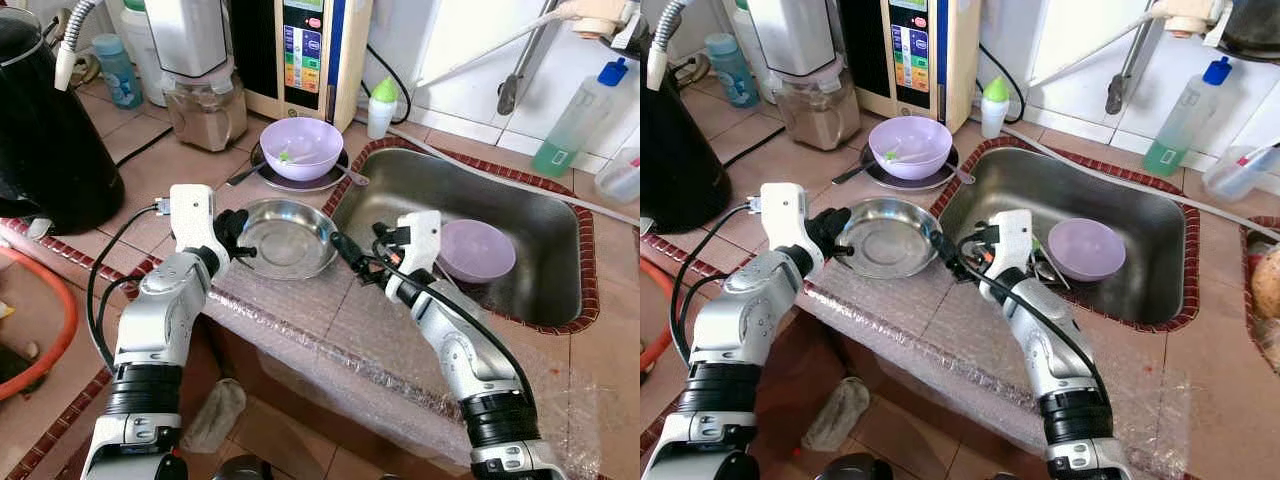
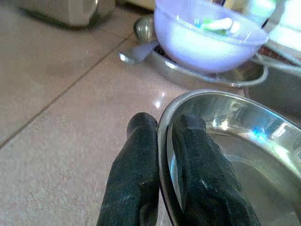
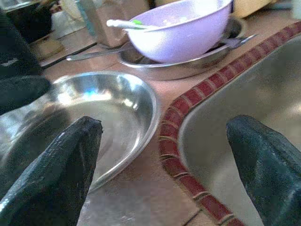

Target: Kitchen organization

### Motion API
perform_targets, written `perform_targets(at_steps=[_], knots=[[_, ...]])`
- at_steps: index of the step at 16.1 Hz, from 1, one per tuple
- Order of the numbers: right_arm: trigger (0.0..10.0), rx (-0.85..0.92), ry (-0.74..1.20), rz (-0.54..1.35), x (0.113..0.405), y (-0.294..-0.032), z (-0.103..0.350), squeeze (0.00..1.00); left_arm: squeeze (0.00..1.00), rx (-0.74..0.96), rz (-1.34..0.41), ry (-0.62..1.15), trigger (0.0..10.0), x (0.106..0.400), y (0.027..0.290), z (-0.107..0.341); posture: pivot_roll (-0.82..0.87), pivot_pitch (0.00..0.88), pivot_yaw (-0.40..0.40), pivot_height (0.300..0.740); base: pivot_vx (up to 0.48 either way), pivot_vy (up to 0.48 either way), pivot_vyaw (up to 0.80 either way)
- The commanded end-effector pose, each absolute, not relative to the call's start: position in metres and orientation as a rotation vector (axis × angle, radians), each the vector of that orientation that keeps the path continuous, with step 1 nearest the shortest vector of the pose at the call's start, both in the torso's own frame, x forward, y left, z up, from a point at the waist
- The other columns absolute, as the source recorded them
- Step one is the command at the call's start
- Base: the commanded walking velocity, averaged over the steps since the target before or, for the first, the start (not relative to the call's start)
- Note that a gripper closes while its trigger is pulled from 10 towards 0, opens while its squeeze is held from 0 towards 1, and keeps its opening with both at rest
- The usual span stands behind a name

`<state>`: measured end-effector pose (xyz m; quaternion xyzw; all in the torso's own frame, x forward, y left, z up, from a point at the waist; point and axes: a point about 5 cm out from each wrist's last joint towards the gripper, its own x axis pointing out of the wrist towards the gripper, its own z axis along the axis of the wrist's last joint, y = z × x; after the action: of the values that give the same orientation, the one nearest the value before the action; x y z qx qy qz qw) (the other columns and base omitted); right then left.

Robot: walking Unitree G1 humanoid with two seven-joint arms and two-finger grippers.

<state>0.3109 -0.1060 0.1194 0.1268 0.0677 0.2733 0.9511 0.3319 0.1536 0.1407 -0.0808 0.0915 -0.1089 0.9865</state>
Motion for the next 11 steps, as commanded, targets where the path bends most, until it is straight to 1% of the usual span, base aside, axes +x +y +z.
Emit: perform_targets(at_steps=[1, 3, 5, 7, 8, 9, 10, 11], knots=[[10.0, 0.288, 0.143, 0.573, 0.311, -0.105, 0.122, 0.0, 0.0, -0.153, -0.241, 0.156, 0.0, 0.333, 0.149, 0.144, 0.07, 0.007, -0.011, 0.74, 0.0, 0.0, 0.0], [10.0, 0.34, 0.186, 0.594, 0.31, -0.101, 0.12, 0.0, 0.0, -0.141, -0.254, 0.131, 0.0, 0.332, 0.147, 0.147, 0.07, 0.007, -0.011, 0.74, 0.0, 0.0, 0.0], [10.0, 0.335, 0.21, 0.589, 0.311, -0.097, 0.118, 0.0, 0.0, -0.148, -0.26, 0.125, 0.0, 0.332, 0.144, 0.149, 0.08, 0.013, -0.012, 0.74, 0.0, 0.0, 0.0], [10.0, 0.381, 0.238, 0.574, 0.314, -0.091, 0.117, 0.0, 0.0, -0.144, -0.274, 0.122, 0.0, 0.331, 0.143, 0.149, 0.07, 0.015, -0.009, 0.74, 0.0, 0.0, 0.0], [6.5, 0.431, 0.251, 0.558, 0.317, -0.086, 0.118, 0.0, 0.0, -0.141, -0.282, 0.121, 0.0, 0.331, 0.142, 0.149, 0.07, 0.015, -0.009, 0.74, 0.0, 0.0, 0.0], [3.9, 0.46, 0.252, 0.551, 0.32, -0.084, 0.12, 0.0, 0.0, -0.139, -0.284, 0.12, 0.0, 0.331, 0.141, 0.149, 0.07, 0.015, -0.009, 0.74, 0.0, 0.0, 0.0], [0.0, 0.48, 0.257, 0.534, 0.326, -0.08, 0.126, 0.0, 0.0, -0.138, -0.288, 0.115, 0.0, 0.331, 0.141, 0.15, 0.08, 0.016, -0.009, 0.74, 0.0, 0.0, 0.0], [0.0, 0.487, 0.269, 0.514, 0.329, -0.079, 0.128, 0.0, 0.0, -0.134, -0.288, 0.111, 0.0, 0.331, 0.14, 0.15, 0.08, 0.015, -0.011, 0.74, 0.0, 0.0, 0.0]])
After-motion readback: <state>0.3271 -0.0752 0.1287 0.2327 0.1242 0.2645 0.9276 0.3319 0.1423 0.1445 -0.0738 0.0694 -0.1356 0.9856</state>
